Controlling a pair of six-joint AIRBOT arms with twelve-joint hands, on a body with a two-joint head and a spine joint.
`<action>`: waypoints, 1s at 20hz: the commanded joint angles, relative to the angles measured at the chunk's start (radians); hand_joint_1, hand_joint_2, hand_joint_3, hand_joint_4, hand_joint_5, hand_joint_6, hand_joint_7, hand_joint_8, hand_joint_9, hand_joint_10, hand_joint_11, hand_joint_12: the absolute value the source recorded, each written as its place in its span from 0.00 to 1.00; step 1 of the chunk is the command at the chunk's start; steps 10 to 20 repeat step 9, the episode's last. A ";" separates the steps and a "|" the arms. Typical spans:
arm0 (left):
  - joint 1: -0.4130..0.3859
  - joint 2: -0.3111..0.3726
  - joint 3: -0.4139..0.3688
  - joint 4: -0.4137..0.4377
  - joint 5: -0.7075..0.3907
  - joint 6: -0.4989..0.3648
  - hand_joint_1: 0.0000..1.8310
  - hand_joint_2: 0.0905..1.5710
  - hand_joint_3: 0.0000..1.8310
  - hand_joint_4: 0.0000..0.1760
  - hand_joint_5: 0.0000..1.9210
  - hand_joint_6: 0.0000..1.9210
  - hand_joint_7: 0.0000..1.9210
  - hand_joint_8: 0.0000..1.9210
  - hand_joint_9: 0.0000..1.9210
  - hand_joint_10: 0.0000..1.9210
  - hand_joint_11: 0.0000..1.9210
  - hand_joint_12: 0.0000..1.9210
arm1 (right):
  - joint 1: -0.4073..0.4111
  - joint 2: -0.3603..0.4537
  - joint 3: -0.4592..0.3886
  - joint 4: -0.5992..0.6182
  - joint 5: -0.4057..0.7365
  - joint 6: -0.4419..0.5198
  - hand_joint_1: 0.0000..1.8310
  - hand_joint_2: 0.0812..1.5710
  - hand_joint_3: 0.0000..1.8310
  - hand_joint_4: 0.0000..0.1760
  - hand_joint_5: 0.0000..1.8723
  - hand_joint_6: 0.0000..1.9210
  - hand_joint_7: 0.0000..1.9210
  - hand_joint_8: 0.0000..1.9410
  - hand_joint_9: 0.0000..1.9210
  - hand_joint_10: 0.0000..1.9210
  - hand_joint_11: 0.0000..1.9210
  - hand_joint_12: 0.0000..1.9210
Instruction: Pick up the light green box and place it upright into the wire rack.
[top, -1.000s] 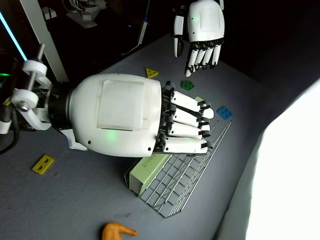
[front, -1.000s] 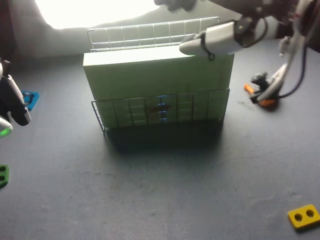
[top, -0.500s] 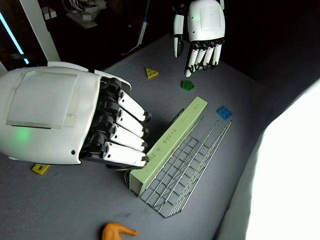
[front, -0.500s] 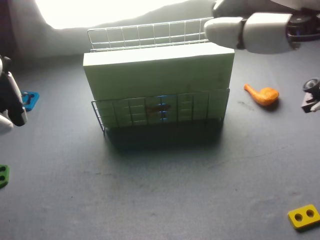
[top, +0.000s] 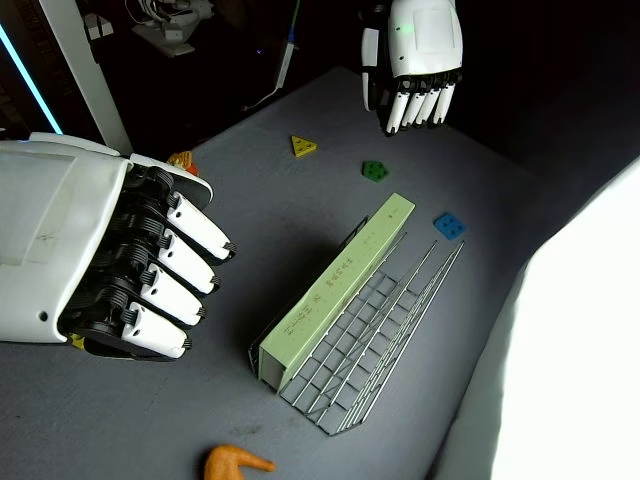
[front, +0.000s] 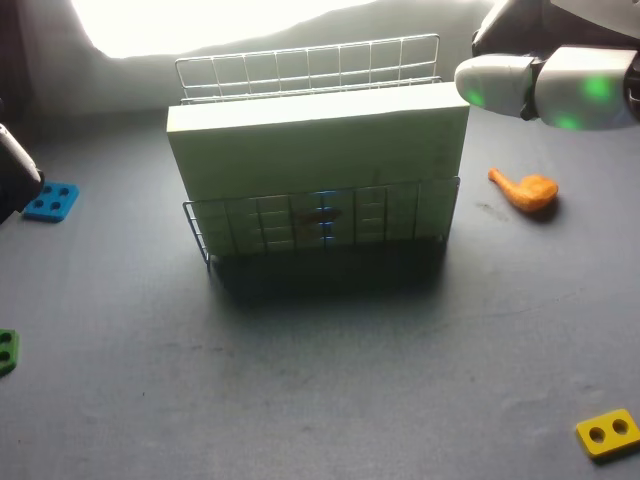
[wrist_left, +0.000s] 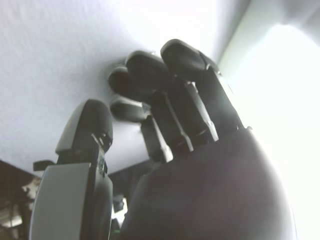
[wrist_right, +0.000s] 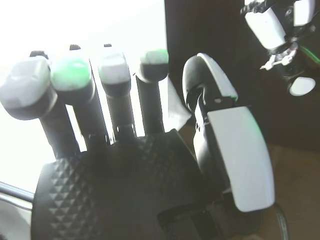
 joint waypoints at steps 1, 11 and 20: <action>-0.014 0.003 0.004 0.008 0.071 0.002 0.45 0.83 0.00 0.79 0.33 0.82 0.49 0.90 0.47 0.99 0.38 1.00 | 0.007 0.008 -0.005 -0.003 0.118 0.003 0.04 0.89 0.00 0.00 0.58 0.98 0.65 0.99 0.67 1.00 0.69 1.00; -0.011 0.002 0.023 0.008 0.071 0.003 0.26 0.87 0.00 0.00 0.43 0.99 0.54 0.98 0.53 1.00 0.47 1.00 | 0.008 0.006 -0.022 -0.016 0.127 0.003 0.06 0.89 0.00 0.00 0.58 0.98 0.66 0.98 0.68 1.00 0.71 1.00; -0.011 0.002 0.023 0.008 0.071 0.003 0.26 0.87 0.00 0.00 0.43 0.99 0.54 0.98 0.53 1.00 0.47 1.00 | 0.008 0.006 -0.022 -0.016 0.127 0.003 0.06 0.89 0.00 0.00 0.58 0.98 0.66 0.98 0.68 1.00 0.71 1.00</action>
